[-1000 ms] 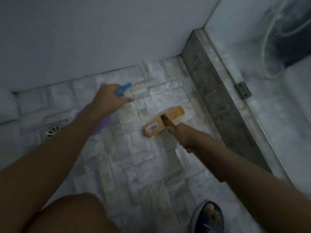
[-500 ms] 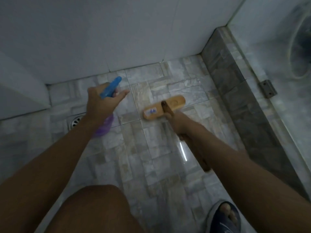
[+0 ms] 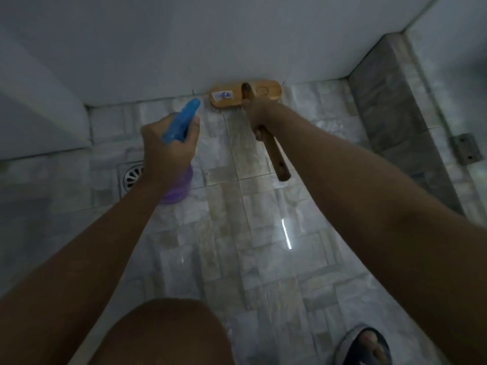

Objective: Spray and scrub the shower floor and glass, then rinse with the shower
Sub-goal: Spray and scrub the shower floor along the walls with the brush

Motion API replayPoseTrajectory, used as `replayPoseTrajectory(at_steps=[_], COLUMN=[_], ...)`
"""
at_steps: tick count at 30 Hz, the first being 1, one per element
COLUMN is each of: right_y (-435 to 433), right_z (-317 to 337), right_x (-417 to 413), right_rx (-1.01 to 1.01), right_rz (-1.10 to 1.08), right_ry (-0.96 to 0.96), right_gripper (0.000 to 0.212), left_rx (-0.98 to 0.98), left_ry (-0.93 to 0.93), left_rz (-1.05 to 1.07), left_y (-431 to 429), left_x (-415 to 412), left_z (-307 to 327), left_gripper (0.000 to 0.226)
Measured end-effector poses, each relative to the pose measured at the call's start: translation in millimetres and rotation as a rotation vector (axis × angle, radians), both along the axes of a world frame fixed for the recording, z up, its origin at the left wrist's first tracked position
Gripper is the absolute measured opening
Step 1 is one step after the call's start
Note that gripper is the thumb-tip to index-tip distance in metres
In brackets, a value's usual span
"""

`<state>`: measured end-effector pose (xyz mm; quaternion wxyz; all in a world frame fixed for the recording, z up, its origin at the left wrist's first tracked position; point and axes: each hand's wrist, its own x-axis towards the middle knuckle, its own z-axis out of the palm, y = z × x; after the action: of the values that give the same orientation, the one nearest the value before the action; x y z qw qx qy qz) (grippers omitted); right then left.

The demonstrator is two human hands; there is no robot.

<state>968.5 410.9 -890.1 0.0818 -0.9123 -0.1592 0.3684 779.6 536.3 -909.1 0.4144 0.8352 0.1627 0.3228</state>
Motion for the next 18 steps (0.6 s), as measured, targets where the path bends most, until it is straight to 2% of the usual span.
replayPoseTrajectory(at_steps=[2,4,5,8,9,11,13,14,15,16,18], right_y=[-16,-54,-79,-126,-126,-104,-68,-48,-30,-16,-11], right_z=[-3,-1,-2,-2,-7,-6,-3,-3,-4,-3,2], right_x=[-14,-52,-74,-118,-115,-94,-61,-43,-26,-13,-8], right_rx=[0.124,0.232,0.258,0.134,0.116,0.171,0.206,0.217,0.25,0.24,0.226], right_rz=[-0.088,-0.169,-0.243,-0.349,-0.327,-0.268,-0.198,-0.242,-0.337,-0.329,-0.275], right_ry=[0.017,0.085,0.116,0.269,0.265,0.204,0.138,0.141,0.135,0.121,0.104], right_gripper=[0.044,0.019,0.016,0.044,0.047,0.039,0.014,0.004,0.012,0.017,0.005], left_rx=[-0.021,-0.062,-0.079,-0.084,-0.074,-0.056,-0.033,-0.014,-0.002,-0.006,-0.027], left_ry=[0.023,0.035,0.037,0.05,0.058,0.073,0.075,0.073,0.07,0.07,0.069], left_rz=[-0.003,-0.017,-0.027,-0.029,-0.027,-0.039,-0.051,-0.056,-0.054,-0.045,-0.016], left_y=[-1,-1,-1,0,1,-1,-1,-1,-1,0,2], left_x=[2,2,3,7,7,10,10,10,9,8,7], left_z=[0,1,1,1,0,0,2,3,3,3,2], left_gripper=[0.038,0.038,0.037,0.037,0.039,0.041,0.04,0.039,0.039,0.039,0.042])
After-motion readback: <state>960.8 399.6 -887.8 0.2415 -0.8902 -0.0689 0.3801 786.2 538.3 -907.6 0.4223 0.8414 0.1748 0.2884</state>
